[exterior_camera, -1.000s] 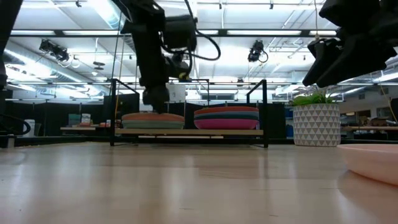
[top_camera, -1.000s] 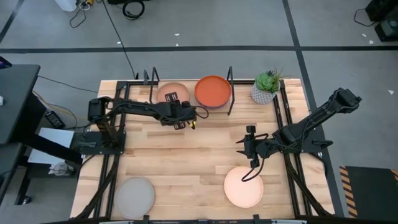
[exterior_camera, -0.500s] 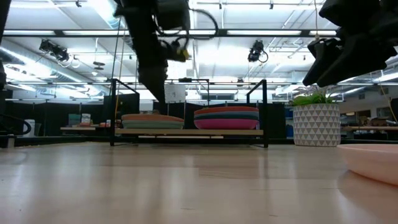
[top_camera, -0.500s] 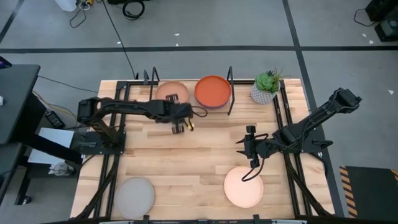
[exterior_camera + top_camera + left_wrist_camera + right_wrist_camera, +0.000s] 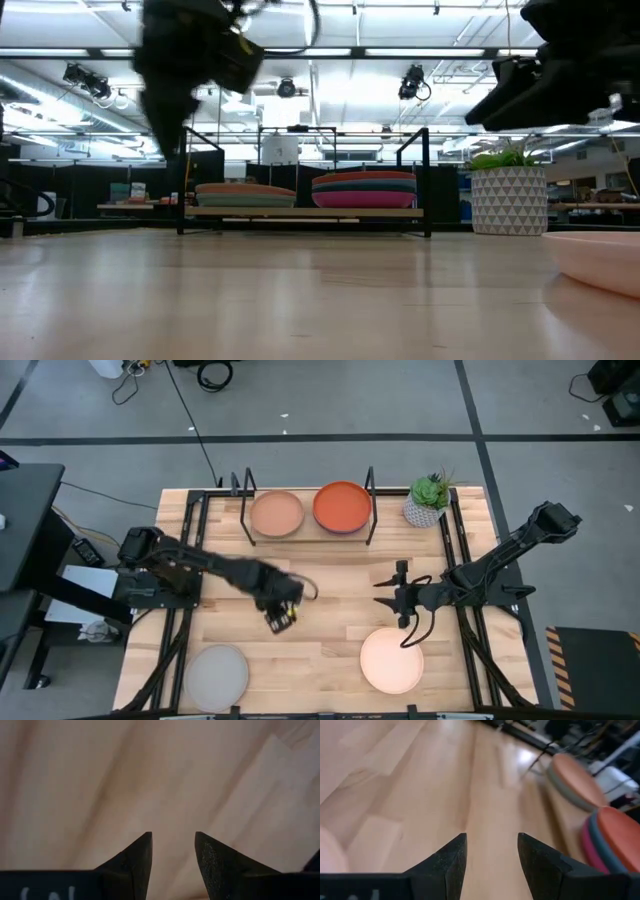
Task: Place and stack plates onto a shelf
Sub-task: Stack the gray plate on top of the brown plate on the shelf
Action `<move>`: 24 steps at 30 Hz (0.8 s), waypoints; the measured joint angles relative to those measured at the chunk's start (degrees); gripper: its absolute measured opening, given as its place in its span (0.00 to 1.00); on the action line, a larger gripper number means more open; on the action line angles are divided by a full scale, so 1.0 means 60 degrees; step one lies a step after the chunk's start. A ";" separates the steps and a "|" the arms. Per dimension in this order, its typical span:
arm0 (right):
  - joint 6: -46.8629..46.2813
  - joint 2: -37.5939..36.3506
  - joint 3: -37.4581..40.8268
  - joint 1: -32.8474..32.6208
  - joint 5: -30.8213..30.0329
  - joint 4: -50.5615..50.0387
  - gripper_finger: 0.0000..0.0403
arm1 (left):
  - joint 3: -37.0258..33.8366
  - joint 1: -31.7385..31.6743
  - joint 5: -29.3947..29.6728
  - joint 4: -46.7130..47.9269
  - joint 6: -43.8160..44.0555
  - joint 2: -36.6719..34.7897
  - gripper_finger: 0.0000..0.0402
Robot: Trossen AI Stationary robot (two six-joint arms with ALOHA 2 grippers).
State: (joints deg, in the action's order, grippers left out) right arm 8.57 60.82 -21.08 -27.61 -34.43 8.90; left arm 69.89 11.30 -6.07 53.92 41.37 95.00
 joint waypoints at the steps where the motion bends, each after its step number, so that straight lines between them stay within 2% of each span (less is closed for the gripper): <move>1: 0.0004 0.0000 0.0057 0.0009 -0.0164 0.0241 0.45 | 0.0000 0.0340 0.0053 0.0003 0.0648 0.0000 0.39; 8: -0.0201 0.0000 0.0106 0.0359 -0.0572 0.0990 0.45 | 0.0000 0.2583 0.1208 0.0111 0.5594 0.0000 0.39; 15: -0.0184 0.0002 0.0110 0.0700 0.0184 0.1097 0.45 | 0.0004 0.4271 0.1584 0.0472 1.0538 0.0463 0.39; 19: 0.0032 0.0084 0.0113 0.0745 0.1151 0.1206 0.45 | 0.0004 0.4743 0.1450 0.0585 1.2267 0.0927 0.39; 24: 0.0263 0.0217 0.0117 0.0741 0.2480 0.1644 0.45 | 0.0004 0.4806 0.0795 0.0435 1.2993 0.1439 0.39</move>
State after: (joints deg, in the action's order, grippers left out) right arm 10.14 62.12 -20.38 -23.16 -19.55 18.76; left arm 69.91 40.14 -1.30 56.53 119.32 103.64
